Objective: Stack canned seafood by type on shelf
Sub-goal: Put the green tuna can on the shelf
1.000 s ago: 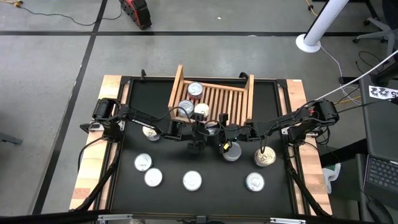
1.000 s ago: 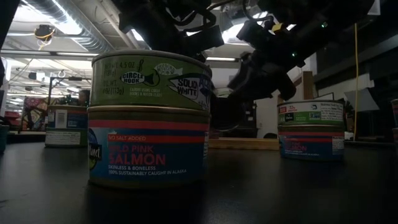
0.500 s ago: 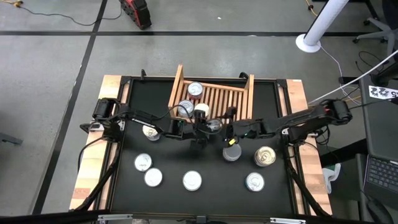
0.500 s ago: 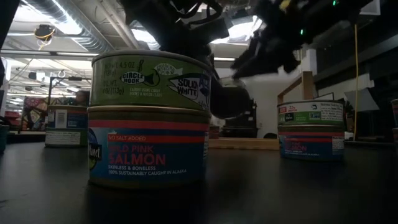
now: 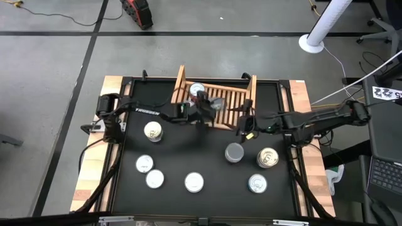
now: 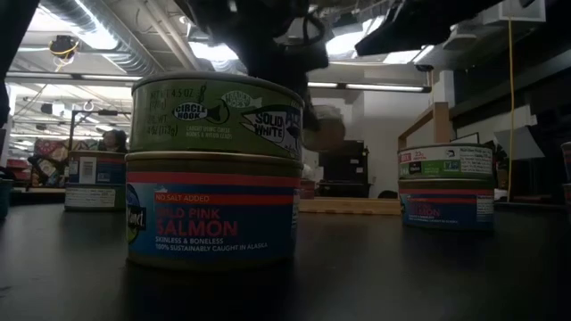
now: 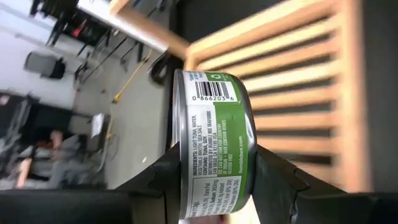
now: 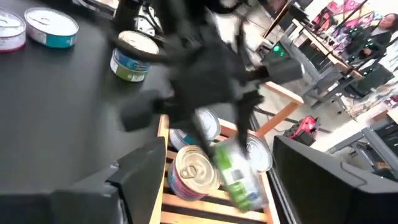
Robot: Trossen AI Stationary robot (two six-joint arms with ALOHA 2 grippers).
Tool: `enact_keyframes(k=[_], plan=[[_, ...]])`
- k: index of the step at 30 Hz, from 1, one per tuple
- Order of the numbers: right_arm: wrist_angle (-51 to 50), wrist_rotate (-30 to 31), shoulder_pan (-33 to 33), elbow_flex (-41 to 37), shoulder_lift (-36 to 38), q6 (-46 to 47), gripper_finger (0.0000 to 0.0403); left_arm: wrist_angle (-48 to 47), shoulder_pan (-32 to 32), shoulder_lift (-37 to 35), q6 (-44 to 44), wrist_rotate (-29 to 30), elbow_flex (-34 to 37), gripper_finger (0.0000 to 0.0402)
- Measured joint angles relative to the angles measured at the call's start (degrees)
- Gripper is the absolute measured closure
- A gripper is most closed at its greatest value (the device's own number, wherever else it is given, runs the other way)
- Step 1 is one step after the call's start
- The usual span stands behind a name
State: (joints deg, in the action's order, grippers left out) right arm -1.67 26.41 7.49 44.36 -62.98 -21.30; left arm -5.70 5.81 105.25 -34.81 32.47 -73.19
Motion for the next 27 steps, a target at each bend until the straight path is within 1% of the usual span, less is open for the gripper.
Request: enact_keyframes(k=[4,6,9,13,17,21,27], plan=[[-0.1,-0.5,0.0,0.0,2.2,0.0,0.0107,1.2,4.0,0.0,-2.1,-0.3,0.0,0.0259],[0.2,-1.1,0.0,0.0,2.5,0.0,0.0107,1.7,6.0,0.0,-2.2,-2.6,0.0,0.0259],[0.1,-2.2,0.0,0.0,2.5,0.0,0.0107,2.5,8.7,0.0,-2.0,-8.0,0.0,0.0259],[0.0,-4.1,0.0,0.0,2.3,0.0,0.0107,4.1,10.6,1.1,-1.8,-9.7,0.0,0.0259],[0.1,-5.1,0.0,0.0,2.3,0.0,0.0107,8.2,11.3,2.9,-2.5,-13.9,0.0,0.0259],[0.0,-5.1,0.0,0.0,2.3,0.0,0.0107,11.6,11.2,5.2,-5.5,-14.3,0.0,0.0259],[0.1,-5.1,0.0,0.0,2.3,0.0,0.0107,14.1,12.3,7.9,-5.8,-14.3,0.0,0.0259]])
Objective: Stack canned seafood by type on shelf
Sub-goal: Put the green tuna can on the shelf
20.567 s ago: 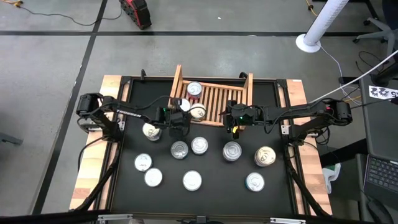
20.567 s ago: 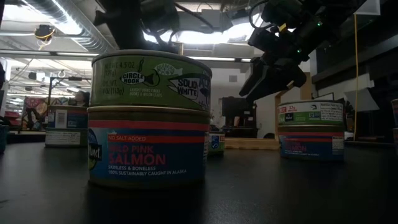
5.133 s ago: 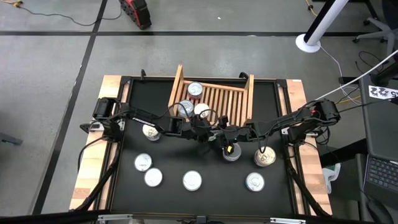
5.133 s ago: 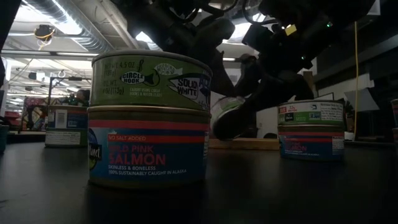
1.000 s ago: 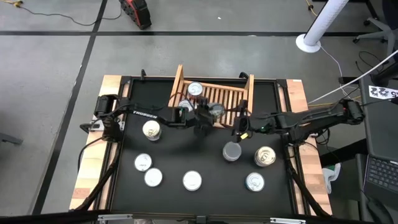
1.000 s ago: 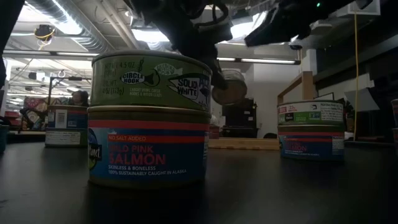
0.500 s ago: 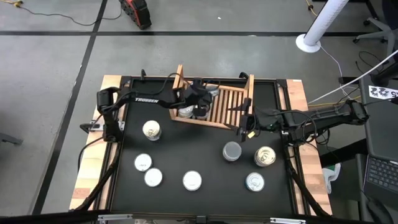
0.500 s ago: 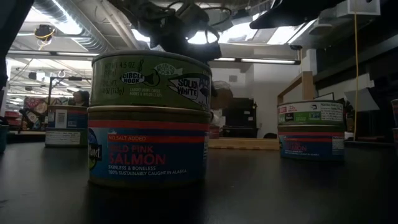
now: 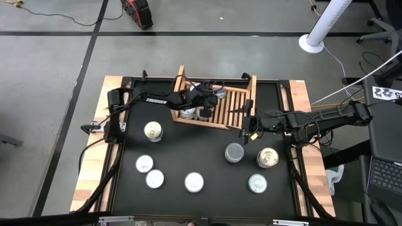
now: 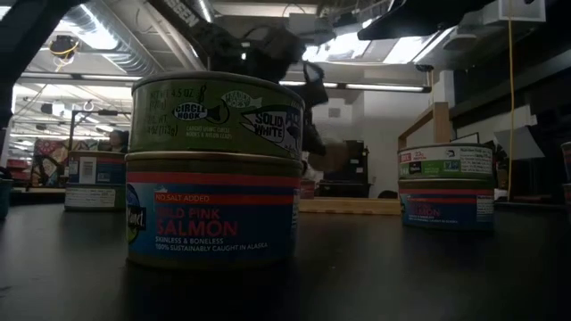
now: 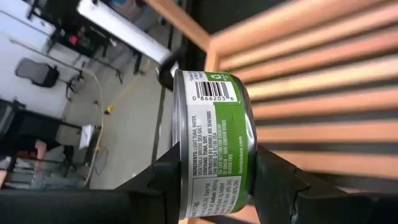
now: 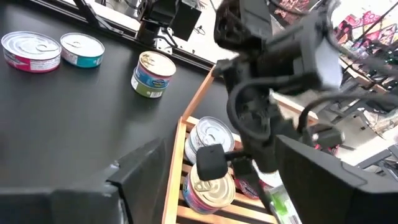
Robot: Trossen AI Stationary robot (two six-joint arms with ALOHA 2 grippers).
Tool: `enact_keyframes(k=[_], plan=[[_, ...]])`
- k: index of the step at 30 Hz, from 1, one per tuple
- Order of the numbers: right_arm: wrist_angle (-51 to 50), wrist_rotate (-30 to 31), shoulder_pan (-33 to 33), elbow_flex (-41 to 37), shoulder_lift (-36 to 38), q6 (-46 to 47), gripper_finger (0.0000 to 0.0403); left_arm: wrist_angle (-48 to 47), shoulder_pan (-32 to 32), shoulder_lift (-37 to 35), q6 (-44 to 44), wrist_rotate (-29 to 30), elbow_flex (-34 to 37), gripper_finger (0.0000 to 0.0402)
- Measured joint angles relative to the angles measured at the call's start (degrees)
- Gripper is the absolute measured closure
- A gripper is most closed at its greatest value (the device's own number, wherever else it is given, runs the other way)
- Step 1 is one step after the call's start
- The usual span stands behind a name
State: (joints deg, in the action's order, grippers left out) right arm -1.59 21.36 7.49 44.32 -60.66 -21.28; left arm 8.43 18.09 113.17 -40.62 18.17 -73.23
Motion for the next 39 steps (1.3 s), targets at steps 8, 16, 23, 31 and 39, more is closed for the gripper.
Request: enact_keyframes(k=[8,16,23,31,39], plan=[[-0.5,0.0,0.0,0.0,-0.1,0.0,0.0107,-0.2,2.1,2.0,0.2,0.4,0.0,0.0259],[-1.7,0.0,0.0,0.0,-0.1,0.0,0.0107,-0.5,3.3,2.0,0.0,0.4,0.0,0.0259],[-1.8,0.0,0.0,0.0,-0.1,1.7,0.0107,-0.6,4.4,2.2,0.0,-0.6,0.0,0.0259],[-1.8,0.0,0.0,0.0,-0.1,1.7,0.0107,-3.1,5.9,2.2,0.0,-1.8,0.0,0.0259],[-1.8,0.0,0.0,0.0,-0.1,1.7,0.0107,-3.5,6.5,2.2,0.1,-1.8,0.0,0.0258]])
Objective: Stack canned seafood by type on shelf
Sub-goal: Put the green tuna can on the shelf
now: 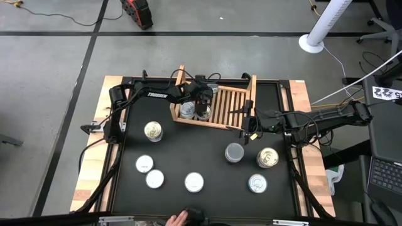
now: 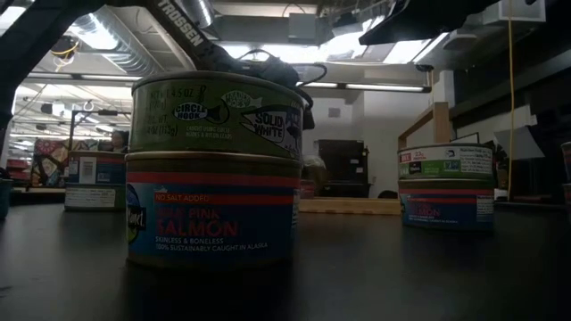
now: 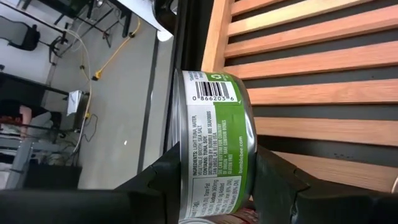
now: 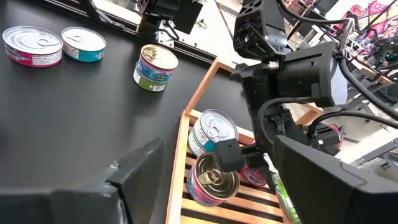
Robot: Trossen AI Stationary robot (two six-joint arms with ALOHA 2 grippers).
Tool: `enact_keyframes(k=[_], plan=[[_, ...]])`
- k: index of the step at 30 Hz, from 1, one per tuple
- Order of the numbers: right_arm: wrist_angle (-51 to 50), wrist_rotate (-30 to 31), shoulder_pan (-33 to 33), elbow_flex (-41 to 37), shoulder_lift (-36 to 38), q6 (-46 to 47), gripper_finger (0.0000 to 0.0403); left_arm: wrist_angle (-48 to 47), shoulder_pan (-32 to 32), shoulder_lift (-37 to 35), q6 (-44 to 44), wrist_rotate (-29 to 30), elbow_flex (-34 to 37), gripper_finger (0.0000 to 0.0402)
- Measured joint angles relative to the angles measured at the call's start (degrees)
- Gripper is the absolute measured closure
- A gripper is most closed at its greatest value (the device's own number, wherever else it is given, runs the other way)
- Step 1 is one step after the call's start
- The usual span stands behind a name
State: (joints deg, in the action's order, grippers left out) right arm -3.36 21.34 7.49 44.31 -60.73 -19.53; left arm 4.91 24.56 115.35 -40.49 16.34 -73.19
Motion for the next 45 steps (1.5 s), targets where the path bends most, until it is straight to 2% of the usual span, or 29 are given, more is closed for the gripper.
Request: enact_keyframes(k=[6,11,25,31,45], plan=[[0.0,0.0,0.0,0.0,0.0,0.0,0.0107,0.0,0.2,0.0,0.0,-3.1,0.0,0.0258],[0.0,0.0,0.0,0.0,0.0,0.0,0.0107,0.0,0.2,0.0,0.0,-3.3,0.0,0.0253],[0.0,0.0,0.0,0.0,0.0,0.0,0.0107,0.1,0.2,0.0,-1.3,-4.0,0.0,0.0190],[0.0,0.0,0.0,0.0,0.0,0.0,0.0107,0.1,-0.1,0.0,-3.9,-7.9,0.0,0.0197],[-1.3,0.0,0.0,0.0,0.0,0.0,0.0107,-0.3,-2.2,0.0,-1.6,-8.1,0.0,0.0204]])
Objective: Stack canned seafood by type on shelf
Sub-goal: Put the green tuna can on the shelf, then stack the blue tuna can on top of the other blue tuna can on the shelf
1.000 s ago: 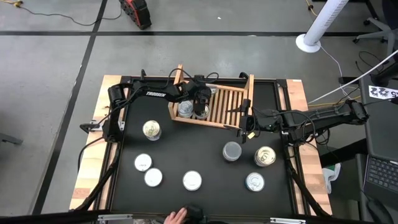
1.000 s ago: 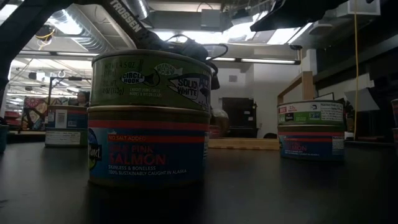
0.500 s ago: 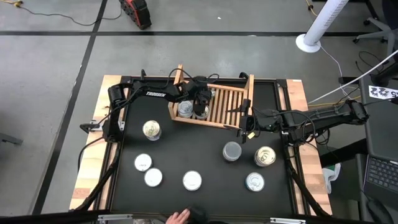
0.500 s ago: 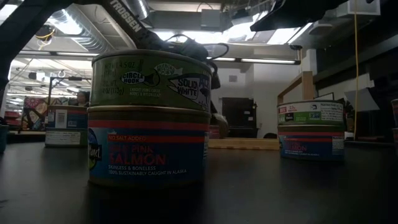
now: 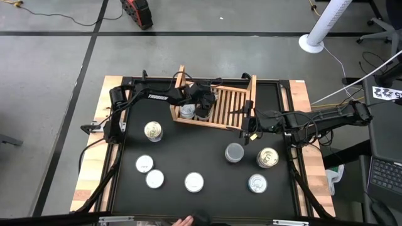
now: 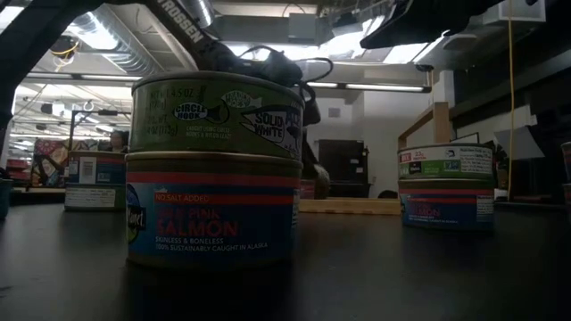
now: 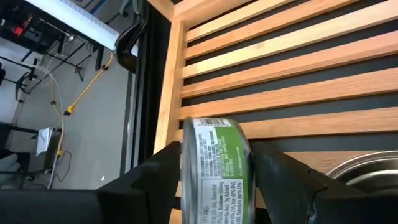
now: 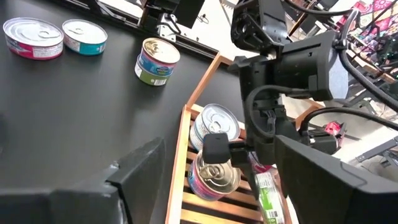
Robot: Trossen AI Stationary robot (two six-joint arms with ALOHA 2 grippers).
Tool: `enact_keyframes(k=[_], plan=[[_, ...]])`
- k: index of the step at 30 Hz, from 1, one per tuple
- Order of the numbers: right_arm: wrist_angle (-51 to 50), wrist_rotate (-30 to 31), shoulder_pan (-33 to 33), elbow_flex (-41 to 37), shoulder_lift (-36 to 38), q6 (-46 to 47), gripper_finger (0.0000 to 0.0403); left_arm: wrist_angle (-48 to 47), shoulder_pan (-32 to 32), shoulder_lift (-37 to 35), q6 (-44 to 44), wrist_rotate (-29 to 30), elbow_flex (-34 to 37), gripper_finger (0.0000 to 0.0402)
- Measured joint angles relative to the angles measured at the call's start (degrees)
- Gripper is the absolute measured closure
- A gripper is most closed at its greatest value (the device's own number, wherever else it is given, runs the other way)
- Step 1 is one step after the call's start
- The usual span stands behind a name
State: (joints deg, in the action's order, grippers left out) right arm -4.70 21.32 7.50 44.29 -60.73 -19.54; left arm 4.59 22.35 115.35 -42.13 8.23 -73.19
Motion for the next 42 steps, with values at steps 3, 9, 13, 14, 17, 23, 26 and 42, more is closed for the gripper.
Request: enact_keyframes(k=[3,9,13,14,17,23,26,42], plan=[[0.0,0.0,0.0,0.0,0.0,0.0,0.0107,-2.2,-0.3,0.0,0.0,0.0,0.0,0.0204],[0.1,0.0,0.0,0.0,0.0,0.0,0.0107,-5.2,-0.2,0.0,0.3,0.9,0.0,0.0204],[0.1,0.0,0.0,0.0,0.0,0.0,0.0107,-4.3,-0.2,0.0,0.4,3.5,0.0,0.0204],[0.1,0.0,0.0,0.0,0.0,0.0,0.0107,-3.8,-0.2,0.0,0.5,3.6,0.0,0.0204],[0.1,0.0,0.0,0.0,0.0,0.0,0.0107,-2.2,-0.4,0.0,1.9,3.8,0.0,0.0204],[0.1,0.0,0.0,0.0,0.0,0.0,0.0107,-0.8,-2.2,-1.6,6.3,3.9,0.1,0.0204],[0.0,0.0,0.0,0.0,0.0,0.0,0.0107,-1.0,-3.9,-4.1,10.6,4.1,0.1,0.0204],[-0.3,-10.4,0.0,0.0,-0.2,0.1,0.0107,-26.2,-19.1,-21.3,33.1,4.3,0.1,0.0204]])
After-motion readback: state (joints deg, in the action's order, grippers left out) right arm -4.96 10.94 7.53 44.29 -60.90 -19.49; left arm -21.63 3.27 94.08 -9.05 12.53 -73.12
